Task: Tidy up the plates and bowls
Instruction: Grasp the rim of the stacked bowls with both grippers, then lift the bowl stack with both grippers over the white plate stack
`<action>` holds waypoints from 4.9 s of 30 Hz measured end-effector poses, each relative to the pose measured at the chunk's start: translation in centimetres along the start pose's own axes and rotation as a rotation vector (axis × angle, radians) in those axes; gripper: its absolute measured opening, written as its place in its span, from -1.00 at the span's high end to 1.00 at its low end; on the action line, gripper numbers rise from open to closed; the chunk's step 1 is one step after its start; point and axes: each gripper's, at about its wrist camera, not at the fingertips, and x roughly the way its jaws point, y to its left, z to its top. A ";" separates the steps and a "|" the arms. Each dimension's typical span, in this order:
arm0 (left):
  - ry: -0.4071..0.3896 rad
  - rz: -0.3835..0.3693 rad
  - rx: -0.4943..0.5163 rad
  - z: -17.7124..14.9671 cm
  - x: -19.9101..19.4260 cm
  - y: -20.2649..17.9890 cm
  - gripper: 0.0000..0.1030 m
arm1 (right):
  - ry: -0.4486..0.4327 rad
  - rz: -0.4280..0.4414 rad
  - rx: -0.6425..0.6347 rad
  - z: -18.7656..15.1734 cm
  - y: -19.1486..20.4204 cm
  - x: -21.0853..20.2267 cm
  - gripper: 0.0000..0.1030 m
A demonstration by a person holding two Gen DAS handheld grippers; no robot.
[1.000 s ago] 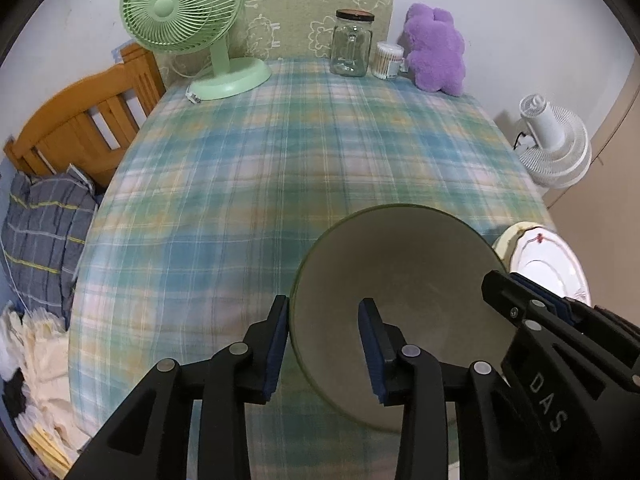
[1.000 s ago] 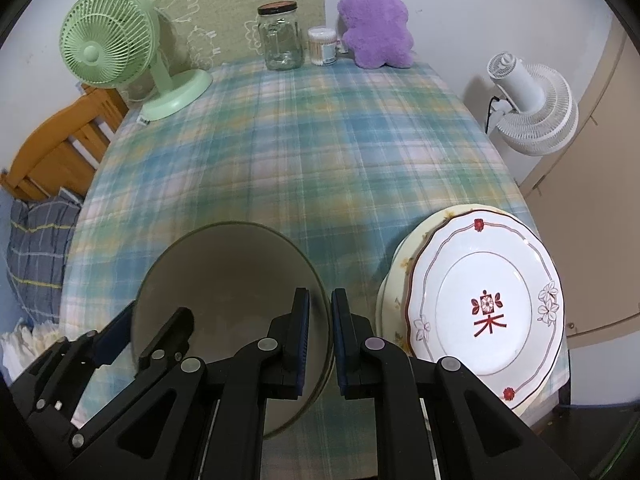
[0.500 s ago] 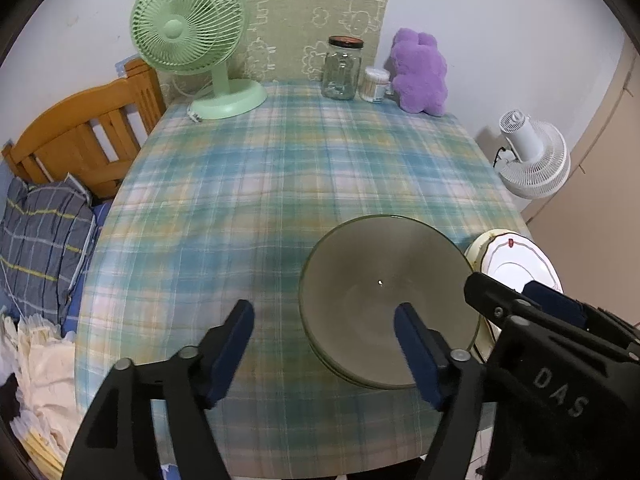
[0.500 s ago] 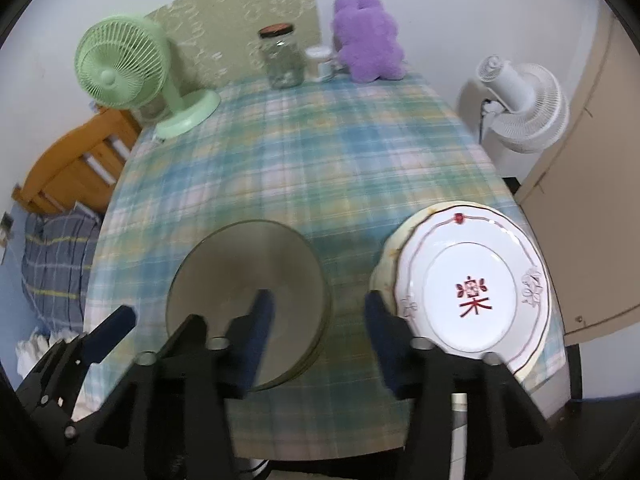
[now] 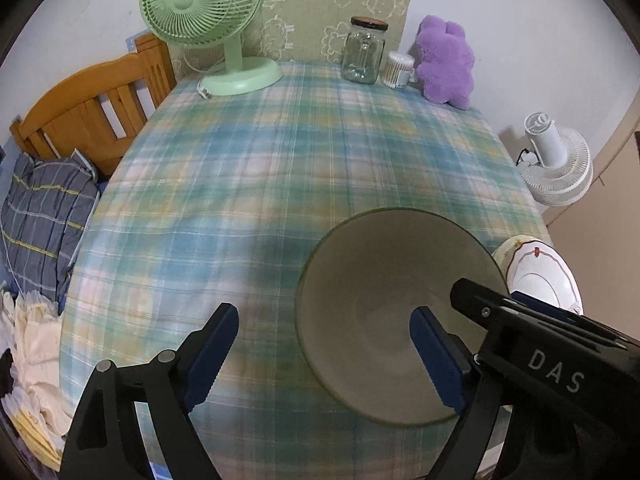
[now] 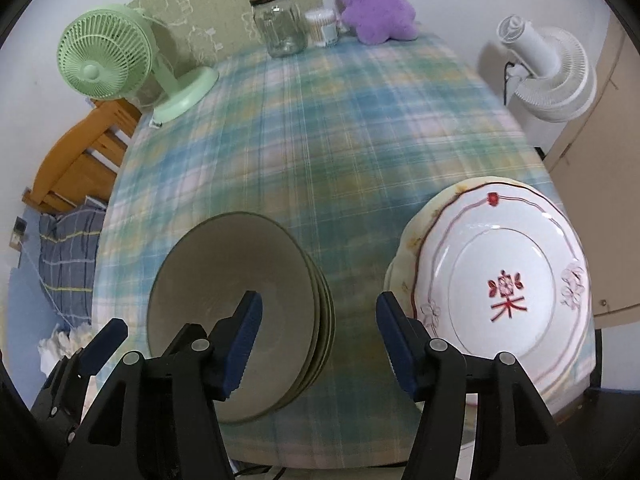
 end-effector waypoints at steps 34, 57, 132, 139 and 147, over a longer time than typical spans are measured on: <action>0.103 -0.049 -0.007 0.8 4.7 0.6 -0.71 | 0.138 0.161 -0.007 1.8 -0.6 5.6 0.32; 0.115 -0.261 -0.007 0.3 6.0 1.2 0.07 | 0.084 0.048 0.031 0.6 0.3 5.1 0.30; 0.046 -0.203 -0.063 -1.2 1.9 -14.7 0.11 | 0.015 0.058 -0.037 2.4 -14.1 -3.1 0.29; 0.072 -0.197 -0.079 -1.1 3.1 -16.1 0.11 | 0.051 0.064 -0.051 3.2 -15.7 -2.0 0.29; 0.091 -0.199 -0.069 -1.0 4.1 -17.8 0.11 | 0.074 0.055 -0.036 3.7 -17.7 -1.4 0.29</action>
